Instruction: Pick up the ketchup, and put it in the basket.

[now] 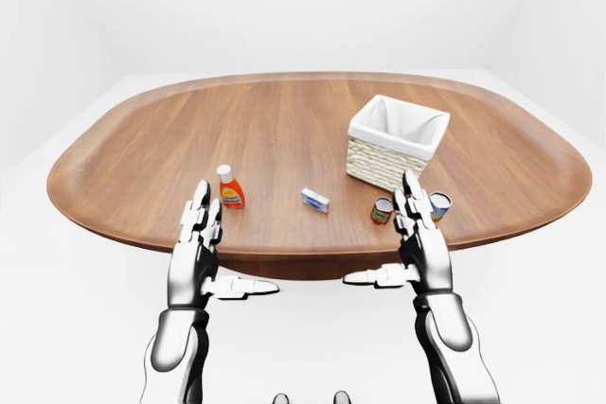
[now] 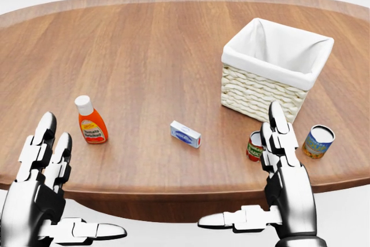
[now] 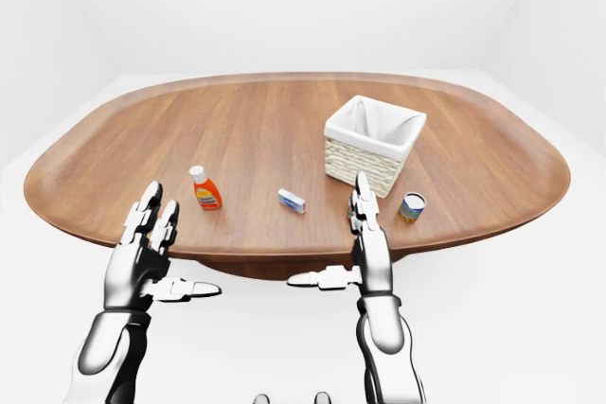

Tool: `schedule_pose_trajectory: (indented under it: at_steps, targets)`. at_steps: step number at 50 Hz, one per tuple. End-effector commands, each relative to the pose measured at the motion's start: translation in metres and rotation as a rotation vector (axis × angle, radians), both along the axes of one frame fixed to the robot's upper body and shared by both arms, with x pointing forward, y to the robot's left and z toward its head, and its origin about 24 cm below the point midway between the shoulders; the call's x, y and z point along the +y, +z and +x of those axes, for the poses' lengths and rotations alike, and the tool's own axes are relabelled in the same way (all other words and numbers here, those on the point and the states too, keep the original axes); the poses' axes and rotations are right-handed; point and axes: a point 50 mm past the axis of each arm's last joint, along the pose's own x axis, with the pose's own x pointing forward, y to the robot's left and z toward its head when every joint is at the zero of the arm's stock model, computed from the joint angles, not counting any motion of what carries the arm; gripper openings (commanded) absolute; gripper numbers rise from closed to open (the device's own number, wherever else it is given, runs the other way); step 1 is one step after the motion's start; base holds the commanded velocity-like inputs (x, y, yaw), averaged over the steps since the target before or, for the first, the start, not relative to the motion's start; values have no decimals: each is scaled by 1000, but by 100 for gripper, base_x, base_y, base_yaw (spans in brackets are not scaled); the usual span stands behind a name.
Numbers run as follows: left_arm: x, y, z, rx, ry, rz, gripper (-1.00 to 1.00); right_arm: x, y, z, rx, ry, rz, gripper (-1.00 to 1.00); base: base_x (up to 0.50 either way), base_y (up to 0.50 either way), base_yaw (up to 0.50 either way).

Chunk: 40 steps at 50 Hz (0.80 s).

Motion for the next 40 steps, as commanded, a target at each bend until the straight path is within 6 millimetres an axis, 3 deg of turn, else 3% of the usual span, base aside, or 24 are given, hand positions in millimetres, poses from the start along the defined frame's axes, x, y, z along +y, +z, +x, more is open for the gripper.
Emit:
schedule_pose_trajectory:
  at_steps: [1, 20, 40]
  targets:
    - [-3, -2, 0, 8, -7, -1, 100, -5, -1, 6, -2, -48, -9, 100, 0, 0, 0]
    - [2, 5, -3, -22, 20, -24, 100, -2, 1, 1, -7, -28, -9, 100, 1, 0, 0]
    - [5, 7, -1, -33, 28, -26, 100, -1, 0, 1, -4, -24, -15, 100, 49, 13, 0]
